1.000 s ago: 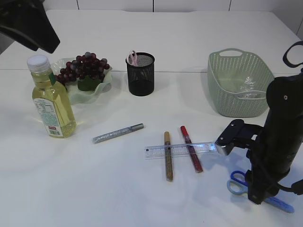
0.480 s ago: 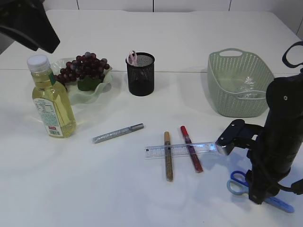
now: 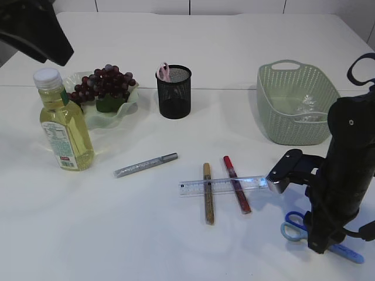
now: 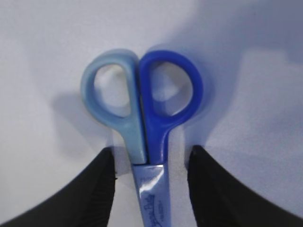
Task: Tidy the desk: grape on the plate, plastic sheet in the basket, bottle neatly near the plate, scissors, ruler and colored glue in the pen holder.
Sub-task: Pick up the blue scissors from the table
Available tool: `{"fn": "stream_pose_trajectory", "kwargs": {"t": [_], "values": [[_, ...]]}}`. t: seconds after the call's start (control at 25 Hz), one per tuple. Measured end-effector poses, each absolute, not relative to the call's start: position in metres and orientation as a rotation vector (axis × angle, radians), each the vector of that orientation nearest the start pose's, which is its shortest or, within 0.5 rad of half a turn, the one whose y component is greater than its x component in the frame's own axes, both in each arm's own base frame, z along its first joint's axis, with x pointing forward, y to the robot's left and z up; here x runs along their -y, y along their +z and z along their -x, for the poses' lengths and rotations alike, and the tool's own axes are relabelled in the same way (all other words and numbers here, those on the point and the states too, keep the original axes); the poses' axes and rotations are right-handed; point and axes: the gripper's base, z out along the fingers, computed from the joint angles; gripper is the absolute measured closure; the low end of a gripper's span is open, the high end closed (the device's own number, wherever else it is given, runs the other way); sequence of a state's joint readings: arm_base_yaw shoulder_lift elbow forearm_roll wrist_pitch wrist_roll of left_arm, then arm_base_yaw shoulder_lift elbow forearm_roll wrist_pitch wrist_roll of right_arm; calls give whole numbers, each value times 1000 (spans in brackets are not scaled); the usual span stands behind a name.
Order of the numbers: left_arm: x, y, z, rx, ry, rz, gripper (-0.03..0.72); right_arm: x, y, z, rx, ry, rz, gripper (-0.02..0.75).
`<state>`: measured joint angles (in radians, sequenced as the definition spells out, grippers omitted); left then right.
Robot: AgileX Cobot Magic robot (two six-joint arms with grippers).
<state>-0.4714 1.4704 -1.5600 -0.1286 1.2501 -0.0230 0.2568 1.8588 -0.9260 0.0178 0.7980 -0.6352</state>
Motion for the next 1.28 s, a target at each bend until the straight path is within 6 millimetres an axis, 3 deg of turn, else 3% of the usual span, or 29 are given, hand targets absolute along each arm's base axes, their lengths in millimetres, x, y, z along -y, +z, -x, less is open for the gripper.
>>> {"fn": "stream_pose_trajectory", "kwargs": {"t": [0.36, 0.96, 1.28], "values": [[144, 394, -259, -2607, -338, -581, 446, -76, 119, -284, -2927, 38, 1322, 492], [144, 394, -259, -2607, -337, -581, 446, -76, 121, -286, -3108, 21, 863, 504], [144, 394, -259, -2607, -337, -581, 446, -76, 121, -286, -3120, 12, 819, 504]]}}
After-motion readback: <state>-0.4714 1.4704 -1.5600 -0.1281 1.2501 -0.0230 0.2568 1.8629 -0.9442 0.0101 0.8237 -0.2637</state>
